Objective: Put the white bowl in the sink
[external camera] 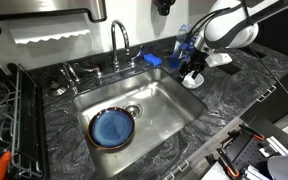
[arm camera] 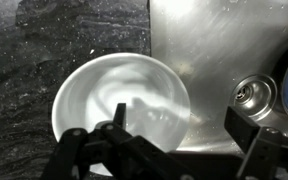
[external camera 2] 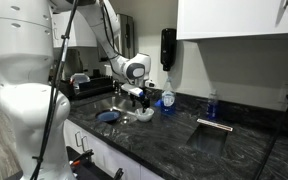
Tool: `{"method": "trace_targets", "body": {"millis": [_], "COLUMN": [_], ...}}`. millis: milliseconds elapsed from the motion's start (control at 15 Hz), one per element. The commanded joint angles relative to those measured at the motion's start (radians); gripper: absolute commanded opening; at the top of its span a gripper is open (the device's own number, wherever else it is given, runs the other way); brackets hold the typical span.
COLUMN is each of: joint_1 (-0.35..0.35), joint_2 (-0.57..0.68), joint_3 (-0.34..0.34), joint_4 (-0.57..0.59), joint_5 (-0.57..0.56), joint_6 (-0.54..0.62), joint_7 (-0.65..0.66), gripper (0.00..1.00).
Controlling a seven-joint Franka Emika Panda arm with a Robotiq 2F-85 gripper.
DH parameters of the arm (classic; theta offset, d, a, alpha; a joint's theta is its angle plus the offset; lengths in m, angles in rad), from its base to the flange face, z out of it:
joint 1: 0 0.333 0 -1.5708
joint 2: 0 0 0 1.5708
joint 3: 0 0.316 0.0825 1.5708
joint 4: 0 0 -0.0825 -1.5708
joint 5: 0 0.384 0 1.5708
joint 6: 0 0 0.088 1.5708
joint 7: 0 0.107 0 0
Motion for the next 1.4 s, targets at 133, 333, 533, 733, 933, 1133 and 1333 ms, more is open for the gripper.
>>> {"method": "trace_targets", "body": {"millis": [133,333,533,733,933,1133,1333], "joint_1": [0.000,0.008,0.011,0.013,0.016,0.026,0.019], "joint_2": [0.031,0.041,0.051,0.057,0.053,0.043,0.003], "joint_3": [0.021,0.017,0.014,0.013,0.014,0.014,0.016], "joint_4": [-0.036,-0.053,-0.063,-0.070,-0.081,-0.093,-0.098], "joint_5": [-0.024,-0.078,-0.123,-0.151,-0.170,-0.194,-0.192], "joint_6": [0.100,0.148,0.197,0.223,0.233,0.246,0.232], "joint_7": [-0.025,-0.002,0.023,0.044,0.057,0.069,0.072], "gripper": [1.00,1.00,0.67,0.43,0.23,0.02,0.03]}}
